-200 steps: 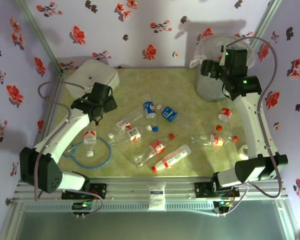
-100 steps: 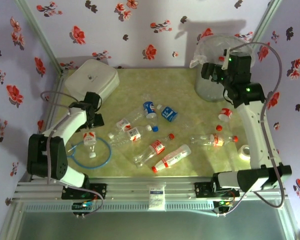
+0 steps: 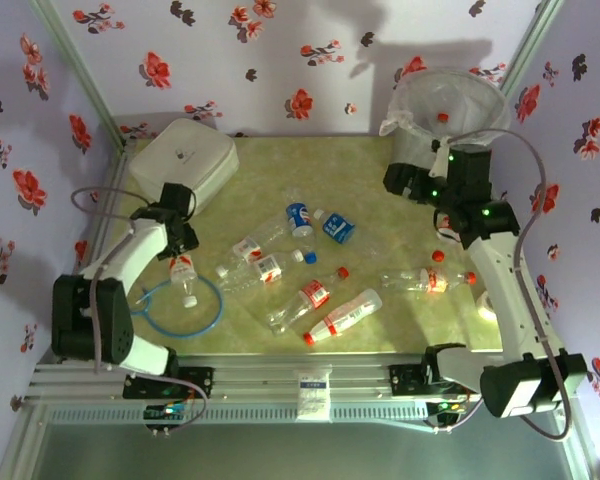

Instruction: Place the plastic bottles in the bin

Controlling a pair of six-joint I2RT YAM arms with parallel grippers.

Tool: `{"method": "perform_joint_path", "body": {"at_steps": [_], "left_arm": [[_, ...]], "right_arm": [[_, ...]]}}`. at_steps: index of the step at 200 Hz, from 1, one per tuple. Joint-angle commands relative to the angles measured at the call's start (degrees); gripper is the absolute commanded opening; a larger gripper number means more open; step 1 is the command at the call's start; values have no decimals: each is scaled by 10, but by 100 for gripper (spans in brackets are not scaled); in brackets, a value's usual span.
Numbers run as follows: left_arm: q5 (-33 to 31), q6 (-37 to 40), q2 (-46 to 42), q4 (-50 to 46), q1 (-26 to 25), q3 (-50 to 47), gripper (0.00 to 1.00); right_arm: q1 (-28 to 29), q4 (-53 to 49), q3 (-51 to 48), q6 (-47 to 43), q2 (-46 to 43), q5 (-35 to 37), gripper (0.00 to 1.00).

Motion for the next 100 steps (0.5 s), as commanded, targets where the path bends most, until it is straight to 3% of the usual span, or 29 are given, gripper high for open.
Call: {"method": "perform_joint_path", "body": {"at_steps": [1,32,60,100], "left_arm": [[21,1,-79,-22,4,32,50],[116,-41,-158,4,3,34,48],[274,-177,-202,220,-38,-52,47],[280,-284,-197,382,-134,-95,47]], "right_arm": [[29,85,-27,60,-10,-175,95],[125,63,-6,5,-1,-156,93],[209,48,30,-7,43,-143,90],[316,104,27,35,117,-127,78]]}}
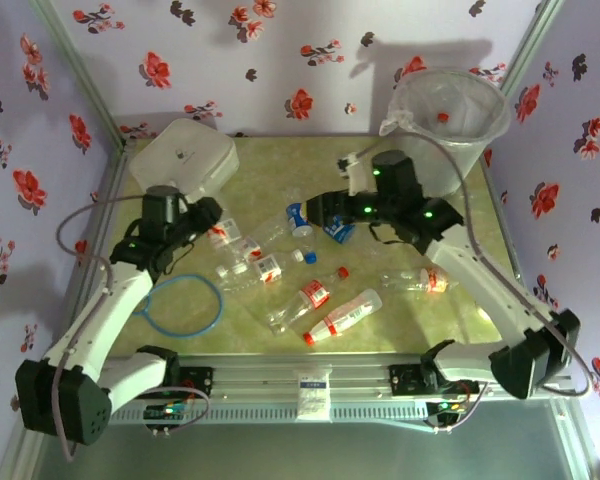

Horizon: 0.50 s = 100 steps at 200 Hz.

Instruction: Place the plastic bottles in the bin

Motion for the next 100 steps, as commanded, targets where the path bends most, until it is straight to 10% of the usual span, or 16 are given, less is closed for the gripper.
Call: {"method": "perform_joint_path", "body": {"at_steps": [1,100], "left_arm": [[46,-99,5,145,-47,-12,47],[-13,-127,73,232,-171,3,49]], "right_arm": [[51,37,1,17,34,8,78],[78,50,-1,18,105,92,76]]}}
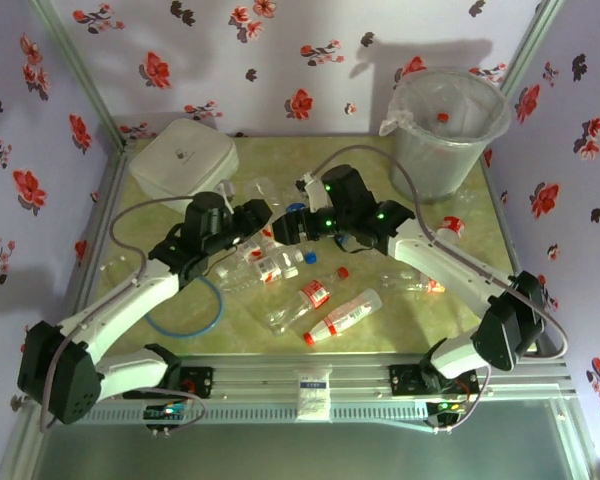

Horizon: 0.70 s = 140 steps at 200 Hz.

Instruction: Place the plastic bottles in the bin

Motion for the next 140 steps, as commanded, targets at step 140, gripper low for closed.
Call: {"method": "perform_joint_path", "body": {"at_steps": [140], "left_arm": [[-10,-23,9,69,19,12,63]], "right_arm": [[-19,-30,39,-31,48,101,42]]}}
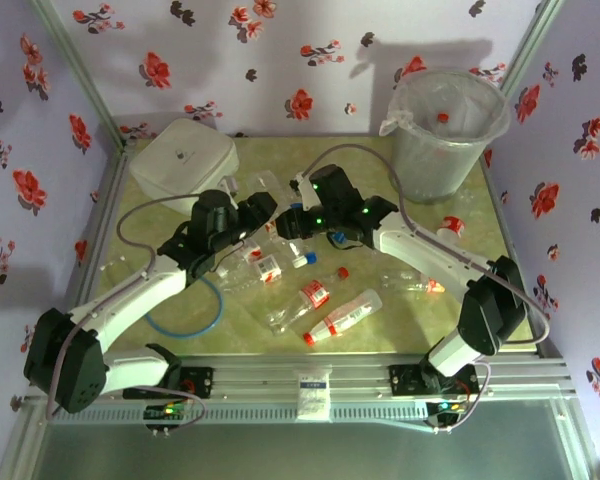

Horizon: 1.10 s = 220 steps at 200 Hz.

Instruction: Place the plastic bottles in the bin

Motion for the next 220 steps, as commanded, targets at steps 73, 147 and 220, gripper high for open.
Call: {"method": "perform_joint_path", "body": {"at_steps": [73,147,220], "left_arm": [[-12,41,-115,-62,80,-67,98],[-67,169,-126,-268,59,-48,92],[-108,262,-127,-425,8,6,93]], "right_arm": [[-159,-161,140,-123,-53,221,37],[-363,-109,385,-128,61,399,29],[-408,-279,732,-154,338,421,29]]}}
